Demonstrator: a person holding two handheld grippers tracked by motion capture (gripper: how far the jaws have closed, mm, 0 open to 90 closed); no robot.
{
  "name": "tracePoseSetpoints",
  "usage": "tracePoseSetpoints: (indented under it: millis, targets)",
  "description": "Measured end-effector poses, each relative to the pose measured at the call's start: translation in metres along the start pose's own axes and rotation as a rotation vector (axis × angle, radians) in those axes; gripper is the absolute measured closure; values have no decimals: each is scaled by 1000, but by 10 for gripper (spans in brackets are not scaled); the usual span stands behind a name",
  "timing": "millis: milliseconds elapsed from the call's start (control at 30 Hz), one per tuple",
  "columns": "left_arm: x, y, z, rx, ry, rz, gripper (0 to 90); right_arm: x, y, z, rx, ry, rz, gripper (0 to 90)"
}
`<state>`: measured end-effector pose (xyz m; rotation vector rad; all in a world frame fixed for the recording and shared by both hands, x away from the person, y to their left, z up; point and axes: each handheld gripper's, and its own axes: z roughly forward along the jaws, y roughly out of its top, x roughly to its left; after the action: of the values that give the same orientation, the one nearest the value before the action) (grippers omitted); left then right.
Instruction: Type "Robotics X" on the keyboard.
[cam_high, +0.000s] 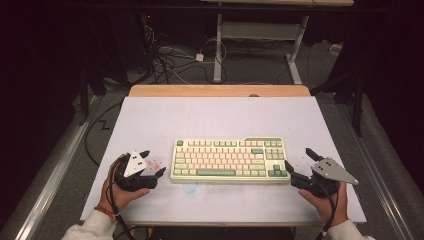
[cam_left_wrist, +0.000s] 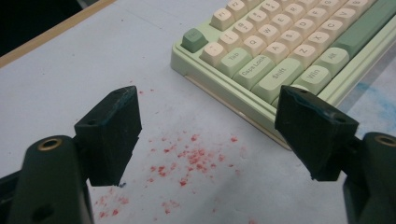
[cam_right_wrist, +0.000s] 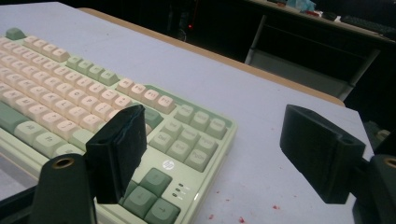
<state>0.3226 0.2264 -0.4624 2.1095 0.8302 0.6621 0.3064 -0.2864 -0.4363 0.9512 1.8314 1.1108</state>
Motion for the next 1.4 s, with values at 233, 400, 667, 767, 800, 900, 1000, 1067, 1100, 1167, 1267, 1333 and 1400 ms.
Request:
tracePoseSetpoints:
  millis: [233,400,667,767,800,900,1000,1067,1100,1167,1267,1333,1400]
  targets:
    - [0,-1,0,-8,-12,-19,216,-1,2,-1,-2,26,8,259]
    - [0,0,0,-2,-19,-9,242,2,4,-2,8,76,-18,367]
    - [0,4,0,10,-50,-3,467,0,10,-6,28,137,-42,779]
    - [0,6,0,25,-66,-2,614,-1,11,-5,47,158,-46,860]
    - [0,6,0,25,-66,-2,674,-1,11,-4,52,165,-48,879]
    - [0,7,2,43,-85,4,731,0,12,-3,62,183,-56,898]
    - [-1,8,3,47,-79,12,726,1,13,-2,73,194,-60,900]
    - [0,8,5,45,-83,0,638,2,14,0,78,203,-62,900]
    - [-1,8,5,42,-83,5,612,2,14,1,83,209,-67,900]
    - [-2,10,9,57,-54,13,548,4,15,4,95,220,-73,900]
    - [-3,13,12,55,-62,25,486,6,15,10,117,243,-81,900]
    - [-3,15,14,55,-57,23,414,8,16,14,126,255,-82,900]
    - [-2,20,18,48,-65,15,382,9,16,19,138,267,-91,900]
